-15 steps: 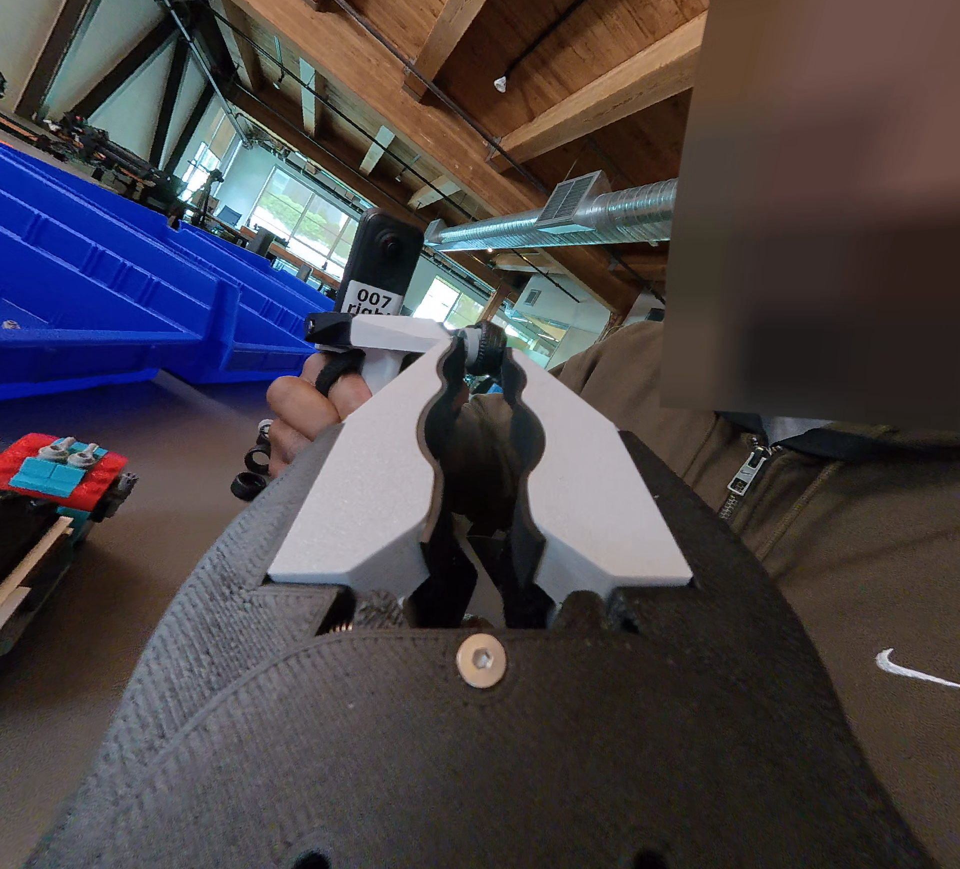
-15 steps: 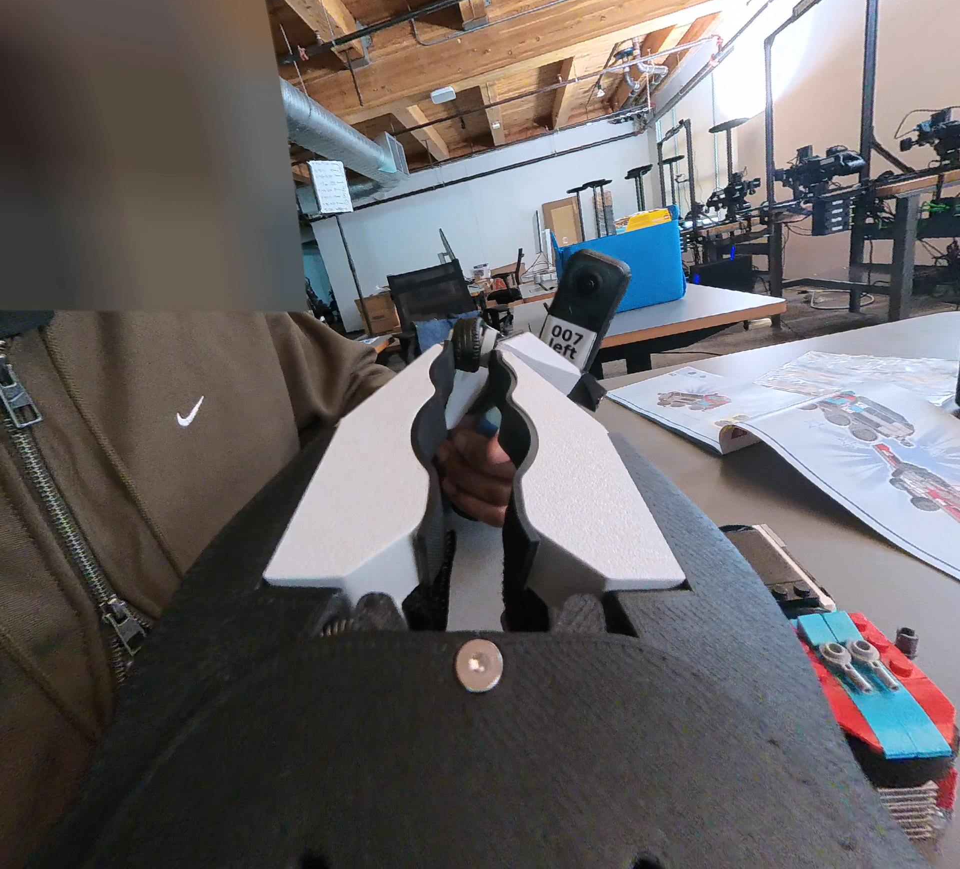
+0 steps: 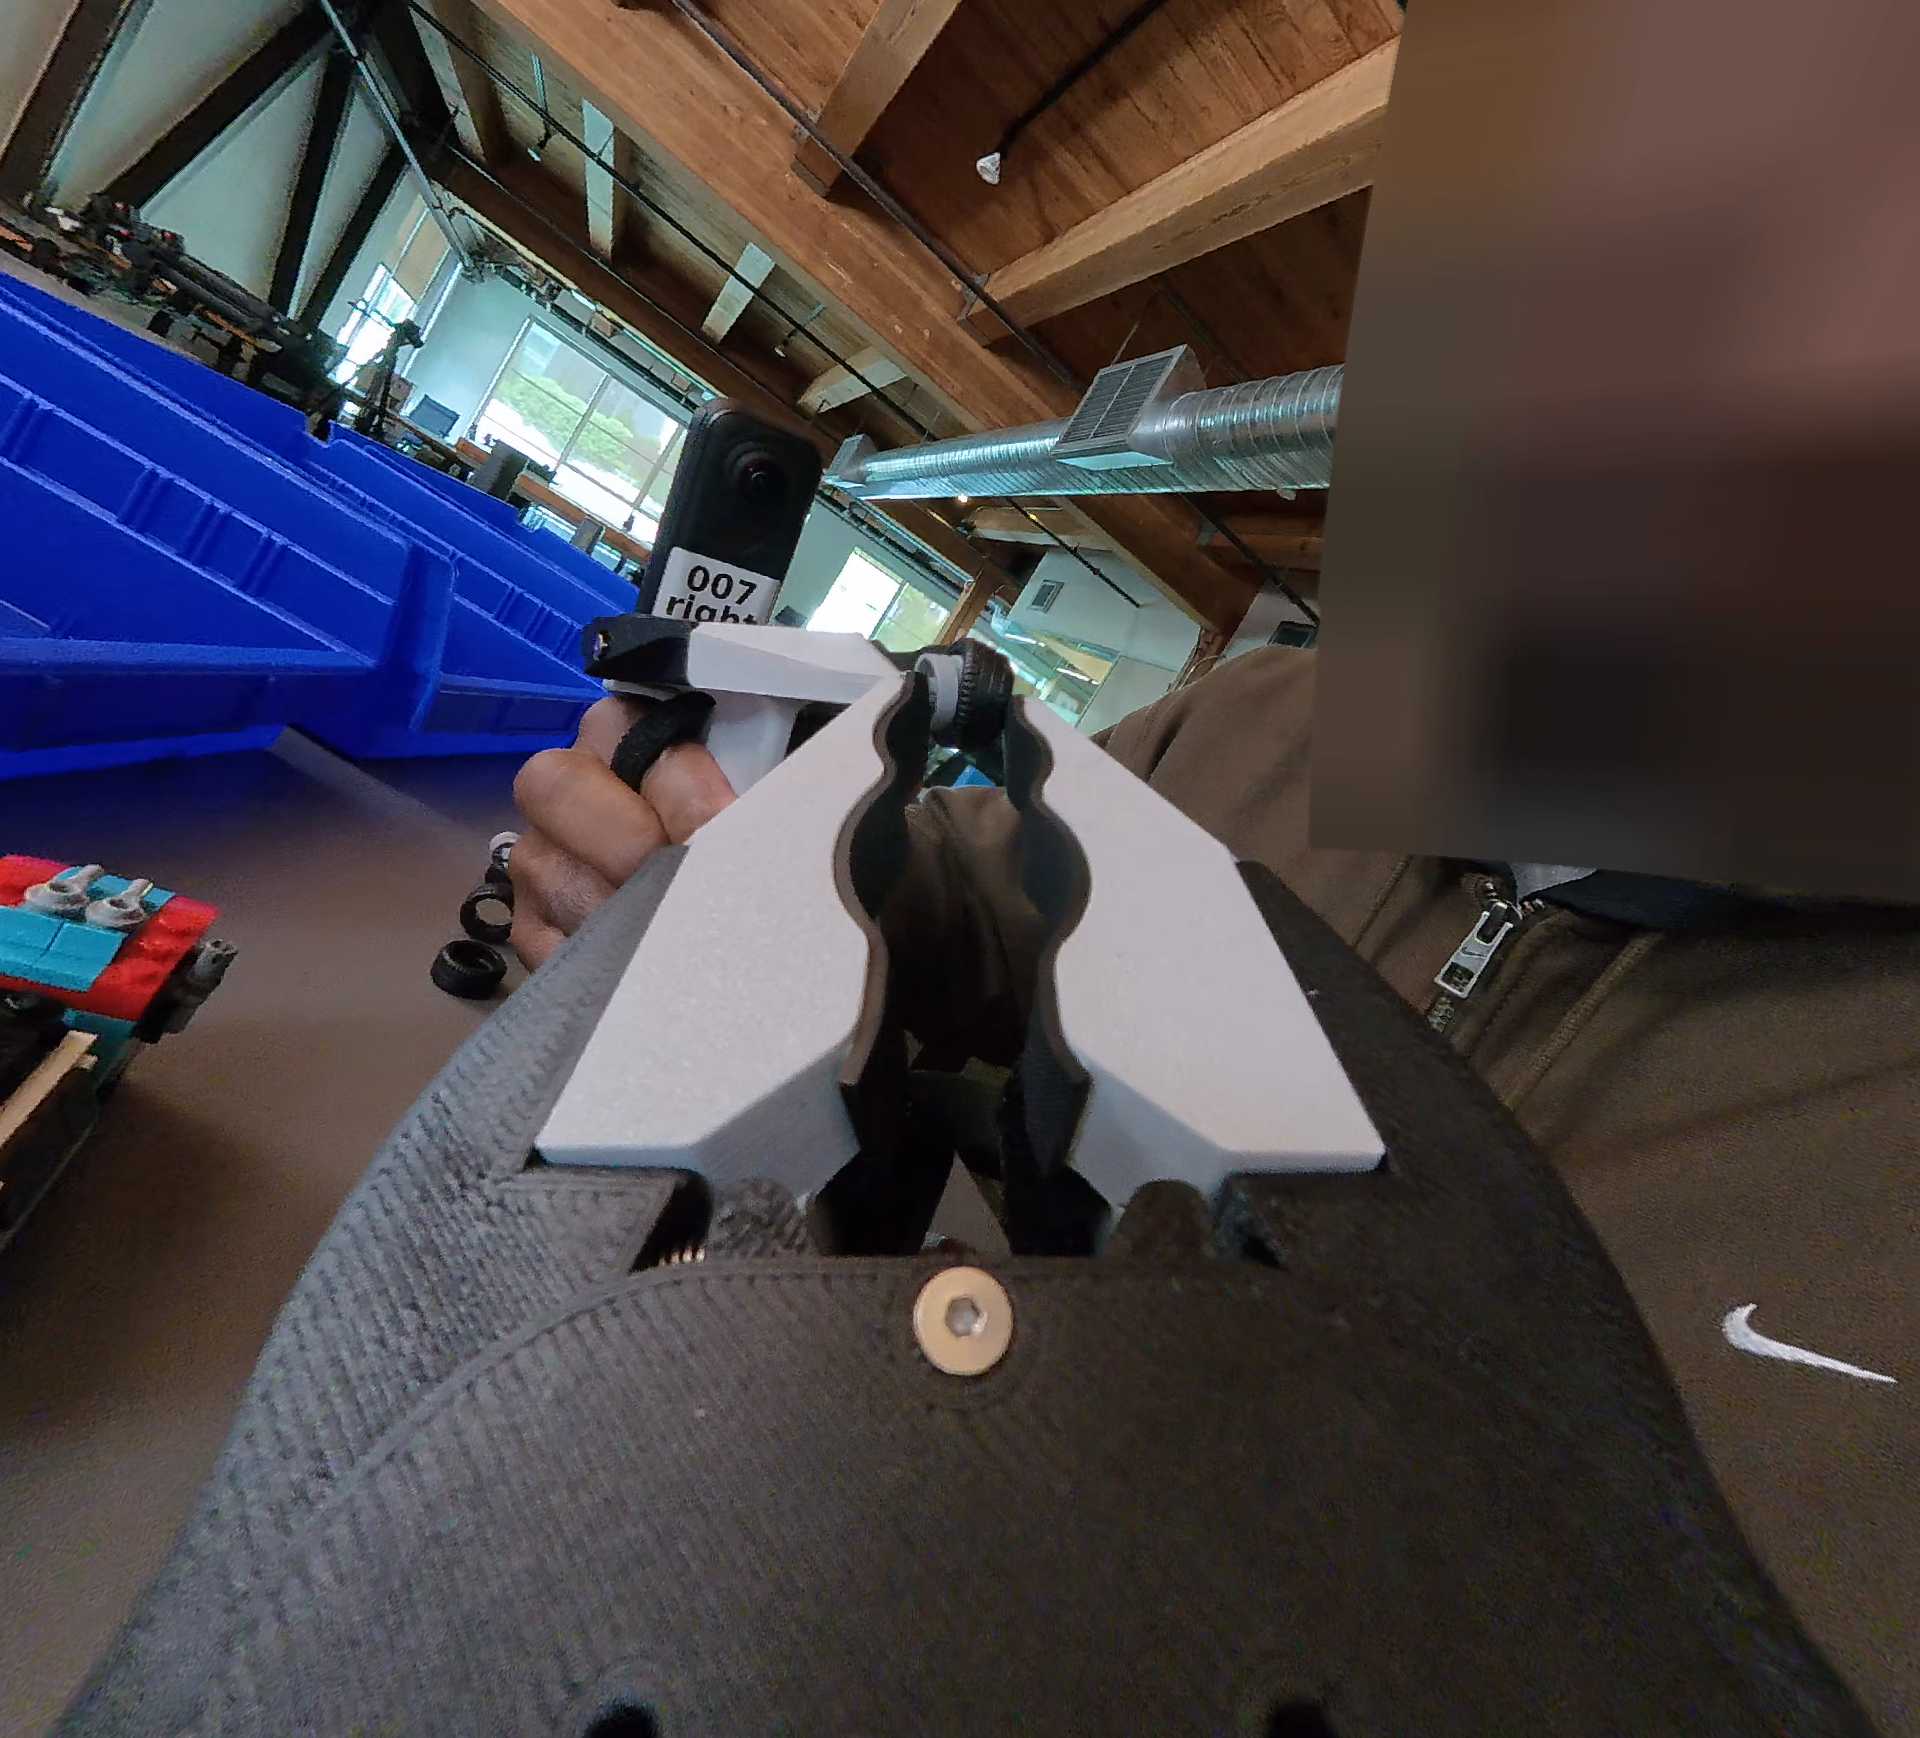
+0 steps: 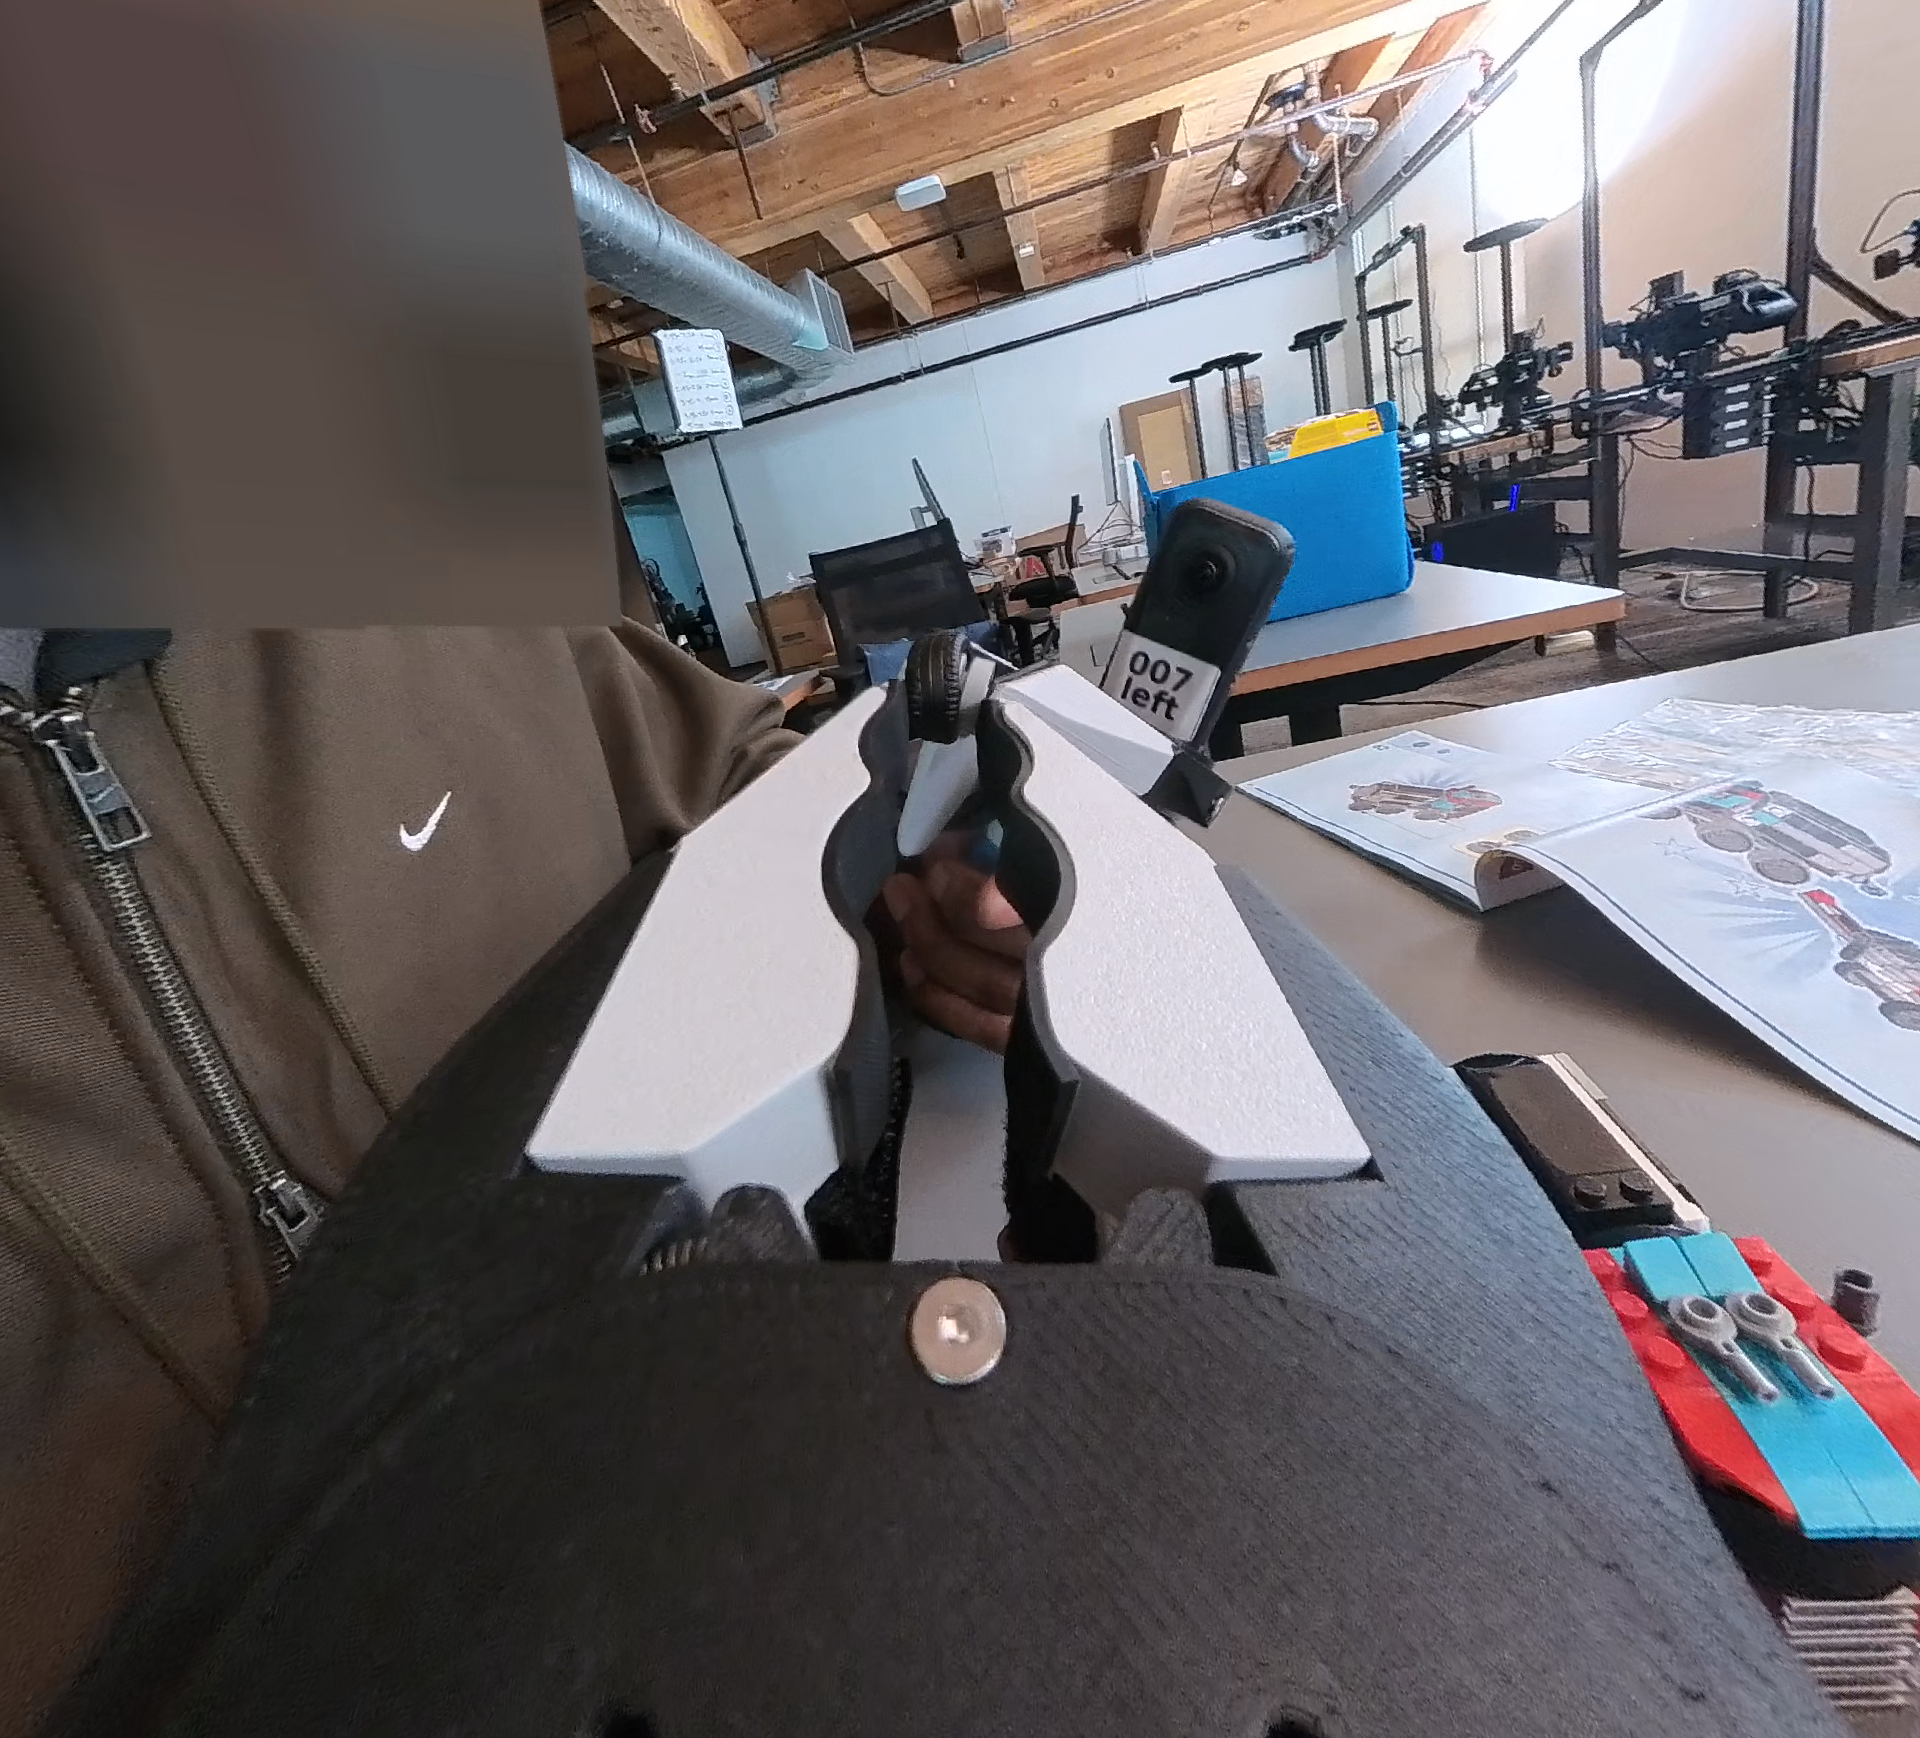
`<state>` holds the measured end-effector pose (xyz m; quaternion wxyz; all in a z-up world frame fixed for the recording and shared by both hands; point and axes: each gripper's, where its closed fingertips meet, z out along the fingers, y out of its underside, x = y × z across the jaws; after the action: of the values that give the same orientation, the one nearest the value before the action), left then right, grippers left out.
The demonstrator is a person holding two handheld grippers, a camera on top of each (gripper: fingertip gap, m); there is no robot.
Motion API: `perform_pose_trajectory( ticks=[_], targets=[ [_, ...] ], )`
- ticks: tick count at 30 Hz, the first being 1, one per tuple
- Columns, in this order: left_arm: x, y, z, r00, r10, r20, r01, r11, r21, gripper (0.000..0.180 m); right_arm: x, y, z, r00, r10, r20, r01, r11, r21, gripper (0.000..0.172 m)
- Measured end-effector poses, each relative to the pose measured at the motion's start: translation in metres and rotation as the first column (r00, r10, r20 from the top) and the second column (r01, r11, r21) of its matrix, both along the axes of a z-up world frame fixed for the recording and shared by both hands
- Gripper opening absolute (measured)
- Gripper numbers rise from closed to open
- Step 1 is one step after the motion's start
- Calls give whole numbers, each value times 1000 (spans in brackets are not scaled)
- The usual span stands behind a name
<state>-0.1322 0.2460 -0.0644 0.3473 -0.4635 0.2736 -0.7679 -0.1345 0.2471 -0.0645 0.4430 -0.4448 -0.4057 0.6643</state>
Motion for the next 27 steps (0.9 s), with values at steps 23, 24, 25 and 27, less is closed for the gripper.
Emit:
perform_pose_trajectory(
  ticks=[23,24,25,27],
  targets=[
    [5,1,-3,937,328,-118,-247,864,438,15,1,0,-5,978,-202,48,172,919,355,14],
    [4,1,-3,937,329,-119,-247,862,443,15,1,0,-5,976,-212,48,180,913,366,14],
    [4,1,-4,937,329,-118,-245,860,448,15,0,0,-5,974,-221,45,188,906,379,15],
    [4,0,-4,937,328,-119,-242,857,455,14,0,-1,-4,972,-234,37,200,894,400,16]
  ],
)
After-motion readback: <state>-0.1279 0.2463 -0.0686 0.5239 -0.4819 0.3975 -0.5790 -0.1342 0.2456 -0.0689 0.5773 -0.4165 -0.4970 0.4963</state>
